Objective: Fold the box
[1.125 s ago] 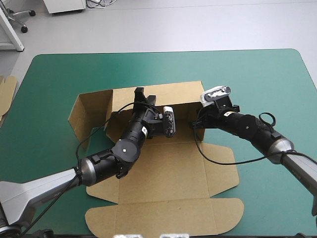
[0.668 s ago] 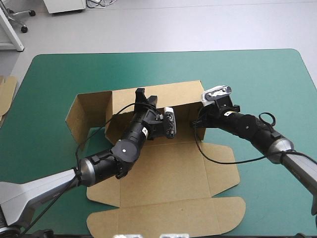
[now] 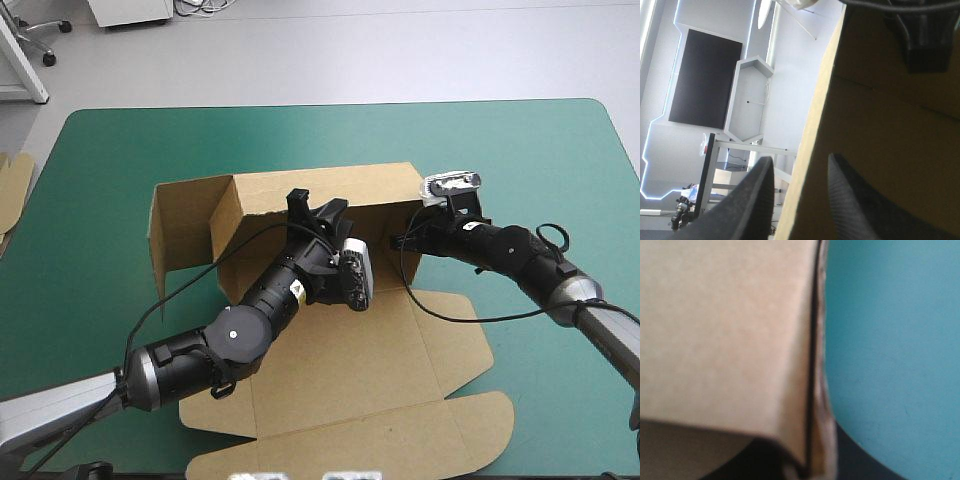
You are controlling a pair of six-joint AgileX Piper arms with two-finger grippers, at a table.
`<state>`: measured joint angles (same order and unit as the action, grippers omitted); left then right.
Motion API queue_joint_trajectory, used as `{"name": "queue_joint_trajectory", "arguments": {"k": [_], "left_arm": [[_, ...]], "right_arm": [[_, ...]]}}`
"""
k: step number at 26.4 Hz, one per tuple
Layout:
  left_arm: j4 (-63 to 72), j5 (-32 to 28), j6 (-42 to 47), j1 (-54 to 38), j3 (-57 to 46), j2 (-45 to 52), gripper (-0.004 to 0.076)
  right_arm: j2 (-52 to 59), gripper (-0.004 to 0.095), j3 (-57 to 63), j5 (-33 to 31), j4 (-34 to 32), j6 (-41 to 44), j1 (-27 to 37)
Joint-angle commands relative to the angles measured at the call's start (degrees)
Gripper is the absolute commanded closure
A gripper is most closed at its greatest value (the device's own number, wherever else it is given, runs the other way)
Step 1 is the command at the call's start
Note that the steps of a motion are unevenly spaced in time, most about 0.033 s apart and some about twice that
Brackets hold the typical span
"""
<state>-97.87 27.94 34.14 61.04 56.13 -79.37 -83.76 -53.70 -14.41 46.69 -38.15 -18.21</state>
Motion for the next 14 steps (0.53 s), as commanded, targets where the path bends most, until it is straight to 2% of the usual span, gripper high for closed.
{"name": "queue_joint_trajectory", "arguments": {"k": [1,5,11,14], "left_arm": [[-1.25,1.31,0.49,2.95,1.65,2.37,0.0463],[-3.23,0.16,-0.28,3.44,5.19,3.64,0.0489],[-3.23,-0.89,-0.28,3.33,16.48,3.74,0.0512],[-3.14,-2.15,0.12,0.45,20.55,3.74,0.0513]], "right_arm": [[1.97,0.0939,-1.60,-0.53,0.12,0.58,2.61],[1.97,0.0939,-1.70,-0.88,-0.64,1.09,3.80],[1.97,0.0939,-2.40,-1.51,-2.59,1.85,4.05],[1.97,0.0939,-2.68,-1.74,-2.69,2.57,4.05]]}}
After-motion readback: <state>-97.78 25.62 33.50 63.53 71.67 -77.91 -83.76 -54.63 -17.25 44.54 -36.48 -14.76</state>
